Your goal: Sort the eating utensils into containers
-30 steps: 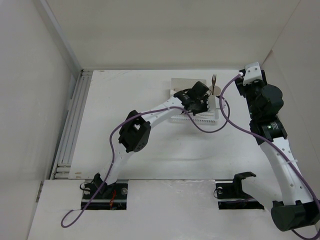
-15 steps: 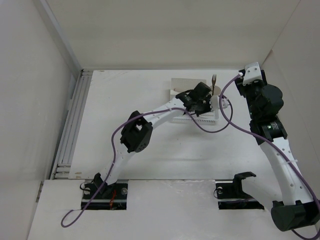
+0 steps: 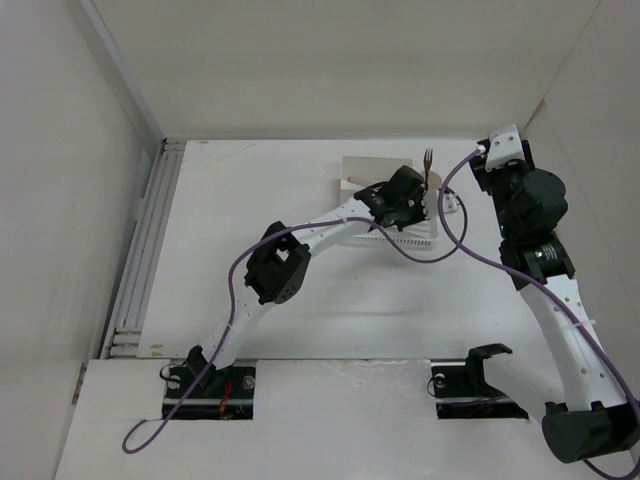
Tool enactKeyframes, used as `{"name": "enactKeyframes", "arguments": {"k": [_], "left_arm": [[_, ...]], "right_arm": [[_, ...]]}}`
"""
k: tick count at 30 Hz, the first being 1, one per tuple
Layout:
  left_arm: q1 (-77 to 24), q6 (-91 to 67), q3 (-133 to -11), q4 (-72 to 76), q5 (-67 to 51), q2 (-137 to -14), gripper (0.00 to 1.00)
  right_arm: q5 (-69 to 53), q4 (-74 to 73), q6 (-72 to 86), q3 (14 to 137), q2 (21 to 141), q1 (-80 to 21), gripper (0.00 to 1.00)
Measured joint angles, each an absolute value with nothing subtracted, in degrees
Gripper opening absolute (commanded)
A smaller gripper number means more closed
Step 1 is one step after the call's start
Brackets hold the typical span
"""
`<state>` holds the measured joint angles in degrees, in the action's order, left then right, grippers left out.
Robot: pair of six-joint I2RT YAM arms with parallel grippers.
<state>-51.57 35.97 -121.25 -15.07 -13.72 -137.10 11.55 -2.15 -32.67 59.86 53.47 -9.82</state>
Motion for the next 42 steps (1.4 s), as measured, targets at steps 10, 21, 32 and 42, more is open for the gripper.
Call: {"name": "enactKeyframes", "arguments": {"k": [10,21,32,42], "left_arm": [[-51.81,40.51,-122.04,-20.95,-12.99,-136.64,0.00],[-51.77,47.27,-118.85,-31.68,-7.07,-135.35,0.00],[-51.77,47.37,-119.90,-33.78,-5.39,-135.35,0.00],[-51.64,49.74,-123.04,-38.54,-0.36,-134.45,0.00]], "right_arm": [[11.55,-2.13,-32.77,59.86,53.21,-9.82,0.55],[11.29,-2.11,-32.77,59.86,53.17,-9.82,0.55],[10.87,-2.07,-32.77,59.83,51.99,-9.82,0.55],[10.22,-2.09,-32.77,59.83,51.83,-9.82,0.55]]}}
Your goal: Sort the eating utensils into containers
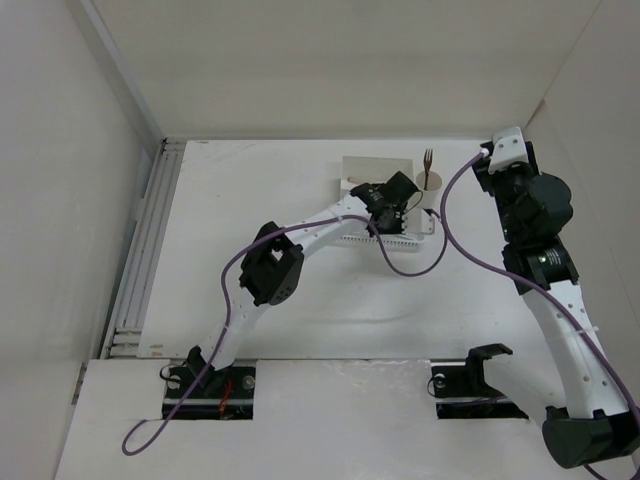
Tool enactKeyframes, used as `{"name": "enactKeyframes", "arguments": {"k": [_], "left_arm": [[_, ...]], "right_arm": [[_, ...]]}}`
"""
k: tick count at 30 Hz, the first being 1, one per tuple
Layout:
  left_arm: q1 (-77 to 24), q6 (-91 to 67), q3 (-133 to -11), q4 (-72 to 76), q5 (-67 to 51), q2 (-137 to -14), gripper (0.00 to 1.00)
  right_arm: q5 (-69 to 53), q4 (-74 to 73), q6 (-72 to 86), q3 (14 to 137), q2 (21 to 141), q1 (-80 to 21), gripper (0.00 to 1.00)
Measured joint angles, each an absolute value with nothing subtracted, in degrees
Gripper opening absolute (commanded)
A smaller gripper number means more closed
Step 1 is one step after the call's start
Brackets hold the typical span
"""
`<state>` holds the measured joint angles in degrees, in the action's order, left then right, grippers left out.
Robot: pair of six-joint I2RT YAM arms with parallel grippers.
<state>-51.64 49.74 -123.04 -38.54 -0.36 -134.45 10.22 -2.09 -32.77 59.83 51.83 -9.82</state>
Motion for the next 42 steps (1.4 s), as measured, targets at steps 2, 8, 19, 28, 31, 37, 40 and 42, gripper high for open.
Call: {"name": "enactKeyframes", "arguments": {"k": [2,8,19,28,31,37,40,42], "left_arm": [[-51.35,50.11,-120.53,-38.83,-0.14,-134.06,0.00],[-50.70,50.33,-117.86,-39.11,0.54,-134.17,0.05],[-50.52,48.03,-115.96,-31.40,4.99,-133.95,1.00],[-47.66,33.89,-109.82,-21.98,8.47,-123.07,1.00],[-40.88,21.26,-104.31,-13.76,10.20,-113.93,1.00],[-24.97,11.16,-93.80,3.42,13.87,-102.69,1.00],[-26.50,11.51,-94.21,7.84,13.74,-104.44,1.00],[-29.28,11.75,-97.38,9.19,12.80,-107.96,1.00]], "right_arm": [[10.09,-2.07,-32.77,59.83,51.70,-9.82,0.55],[10.07,-2.09,-32.77,59.83,51.57,-9.82,0.60],[10.04,-2.07,-32.58,59.83,51.44,-9.82,0.82],[10.76,-2.50,-27.83,60.75,52.86,-9.82,1.00],[12.58,-3.38,-24.43,63.79,55.86,-9.82,1.00],[15.90,-10.33,-17.58,72.97,61.25,-9.80,1.00],[18.37,-15.09,-13.74,76.64,62.00,-9.72,1.00],[21.02,-17.98,-11.35,77.58,61.76,-9.72,1.00]]}}
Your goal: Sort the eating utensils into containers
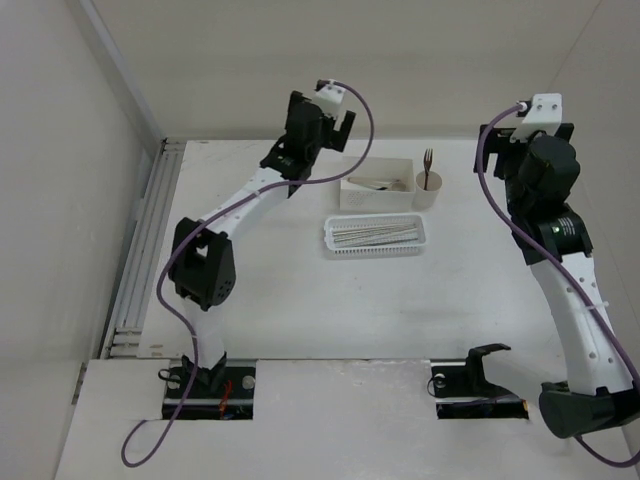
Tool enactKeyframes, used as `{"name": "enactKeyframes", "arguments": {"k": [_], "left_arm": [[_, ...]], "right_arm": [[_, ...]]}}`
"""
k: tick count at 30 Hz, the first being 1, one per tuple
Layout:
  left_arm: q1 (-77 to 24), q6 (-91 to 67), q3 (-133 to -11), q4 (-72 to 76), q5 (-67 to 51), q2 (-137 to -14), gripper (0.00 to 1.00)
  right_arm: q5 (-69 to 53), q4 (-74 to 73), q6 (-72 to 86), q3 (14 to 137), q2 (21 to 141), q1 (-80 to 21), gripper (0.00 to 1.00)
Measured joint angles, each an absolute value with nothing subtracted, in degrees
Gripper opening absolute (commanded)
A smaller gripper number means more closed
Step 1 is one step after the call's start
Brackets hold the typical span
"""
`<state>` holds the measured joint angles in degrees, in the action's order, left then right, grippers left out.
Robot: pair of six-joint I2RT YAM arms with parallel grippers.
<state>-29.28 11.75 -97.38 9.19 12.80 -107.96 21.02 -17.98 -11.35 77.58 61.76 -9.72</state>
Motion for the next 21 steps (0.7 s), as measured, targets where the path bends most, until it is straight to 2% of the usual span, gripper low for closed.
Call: {"name": "enactKeyframes", "arguments": {"k": [4,9,15,21], "left_arm": [[-32.23,11.53,-99.88,12.47,10.26,-112.68,1.00],[-26.30,7.75,-96.71,17.43,10.41,-111.20,1.00],[-15.73,6.74,-84.33,18.90,18.11,-101.12,1.00],[-7.01,6.46,-73.89,15.59,22.74,-86.52,1.00]], "right_arm": [[26.65,-21.89,-7.73,75.92,58.65,-9.72,1.00],[33.45,-22.50,-5.65,72.97,53.10,-9.72,1.00],[35.09,-22.13,-5.08,73.01,53.21,-9.69,1.00],[34.41,-21.04,-4.60,73.93,58.98,-9.72,1.00]]}}
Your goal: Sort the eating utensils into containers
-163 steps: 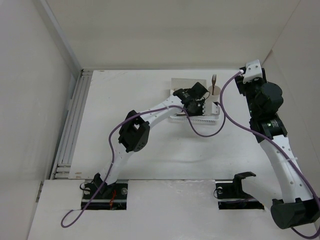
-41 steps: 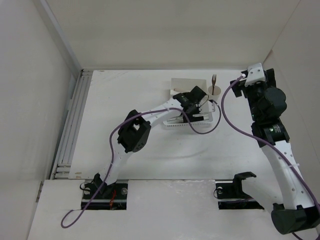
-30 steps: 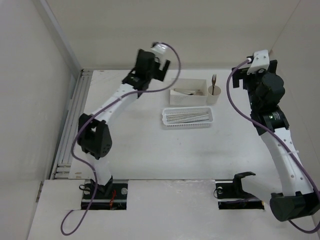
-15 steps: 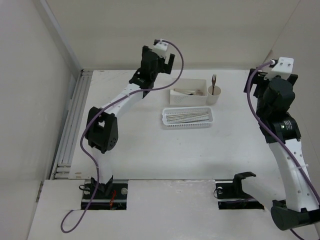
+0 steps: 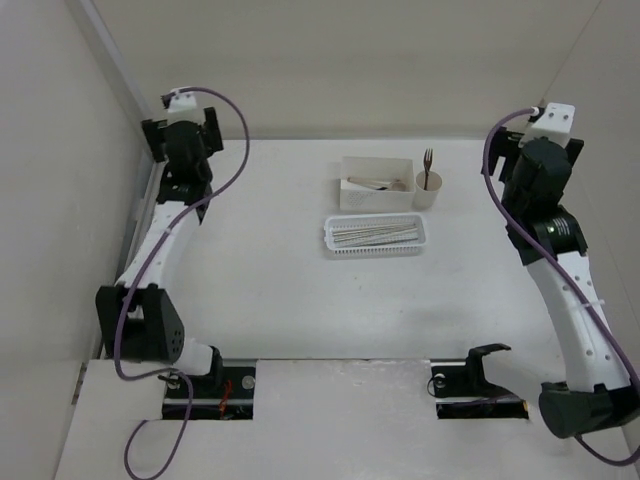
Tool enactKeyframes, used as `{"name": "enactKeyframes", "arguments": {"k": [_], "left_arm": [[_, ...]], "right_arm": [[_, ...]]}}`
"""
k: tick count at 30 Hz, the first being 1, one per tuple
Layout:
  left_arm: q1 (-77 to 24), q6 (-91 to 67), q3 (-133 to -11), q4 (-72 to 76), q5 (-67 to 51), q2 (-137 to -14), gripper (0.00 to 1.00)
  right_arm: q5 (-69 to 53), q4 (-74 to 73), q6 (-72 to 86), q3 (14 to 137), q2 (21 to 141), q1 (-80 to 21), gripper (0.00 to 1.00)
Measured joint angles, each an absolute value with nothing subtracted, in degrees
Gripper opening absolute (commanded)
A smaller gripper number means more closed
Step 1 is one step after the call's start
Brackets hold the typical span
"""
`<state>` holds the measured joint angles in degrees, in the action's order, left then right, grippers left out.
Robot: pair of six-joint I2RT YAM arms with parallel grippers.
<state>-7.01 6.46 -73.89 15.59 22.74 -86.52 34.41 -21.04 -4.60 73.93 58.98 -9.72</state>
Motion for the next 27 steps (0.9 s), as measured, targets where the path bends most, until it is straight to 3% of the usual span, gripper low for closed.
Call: {"name": "enactKeyframes", "arguments": {"k": [8,27], "left_arm": [[1.96,4.45,-61.89,12.47,23.75,-72.86,1.00],[2.07,2.20,-58.50,7.05,14.37,-73.87,1.00]], "right_arm": [[40.49,-18.61,-2.44,79.22,68.05,-9.69,1.00],[41.17,-15.81,-4.97,77.65,59.94,-9.69,1.00]]}}
